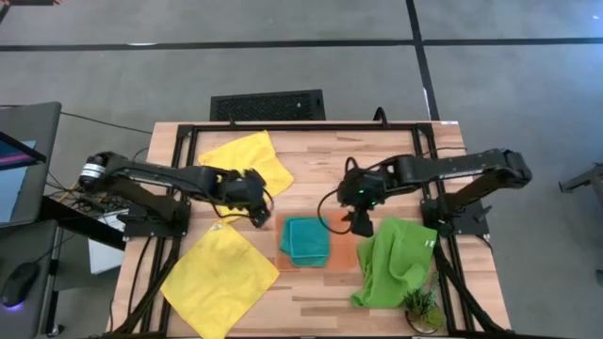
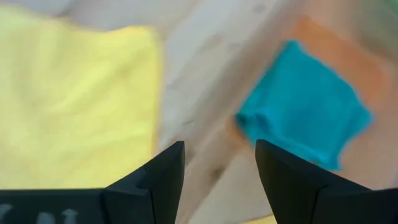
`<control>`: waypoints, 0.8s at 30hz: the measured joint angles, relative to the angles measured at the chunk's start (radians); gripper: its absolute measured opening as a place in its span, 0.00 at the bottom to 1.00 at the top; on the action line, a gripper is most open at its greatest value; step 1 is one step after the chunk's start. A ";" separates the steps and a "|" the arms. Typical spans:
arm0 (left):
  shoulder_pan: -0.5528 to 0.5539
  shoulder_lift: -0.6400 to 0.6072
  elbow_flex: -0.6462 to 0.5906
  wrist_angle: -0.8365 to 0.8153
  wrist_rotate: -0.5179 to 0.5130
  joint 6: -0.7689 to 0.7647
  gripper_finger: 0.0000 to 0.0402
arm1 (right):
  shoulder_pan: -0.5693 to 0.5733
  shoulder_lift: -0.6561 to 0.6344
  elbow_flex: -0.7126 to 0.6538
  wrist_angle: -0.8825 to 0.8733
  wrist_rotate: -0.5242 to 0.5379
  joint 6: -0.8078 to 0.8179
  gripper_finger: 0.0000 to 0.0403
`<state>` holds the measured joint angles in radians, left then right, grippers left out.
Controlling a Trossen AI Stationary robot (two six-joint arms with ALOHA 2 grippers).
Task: Fold microfiber towels
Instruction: Fold the top yellow towel
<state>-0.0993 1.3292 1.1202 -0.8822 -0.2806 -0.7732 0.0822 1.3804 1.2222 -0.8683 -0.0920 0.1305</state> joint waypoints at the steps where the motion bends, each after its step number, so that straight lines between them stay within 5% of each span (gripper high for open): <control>1: 0.001 -0.013 0.000 -0.037 -0.017 -0.039 0.47 | -0.002 -0.016 -0.001 -0.003 0.014 -0.002 0.57; 8: 0.029 -0.018 -0.063 -0.271 0.003 -0.265 0.47 | -0.040 -0.089 0.001 0.043 0.019 -0.009 0.57; 24: 0.047 0.093 -0.310 -0.072 0.137 -0.235 0.47 | -0.105 -0.121 0.000 0.043 0.015 -0.034 0.57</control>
<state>-0.0518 1.4226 0.8102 -0.9539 -0.1438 -1.0078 -0.0227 1.2598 1.2221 -0.8254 -0.0772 0.0967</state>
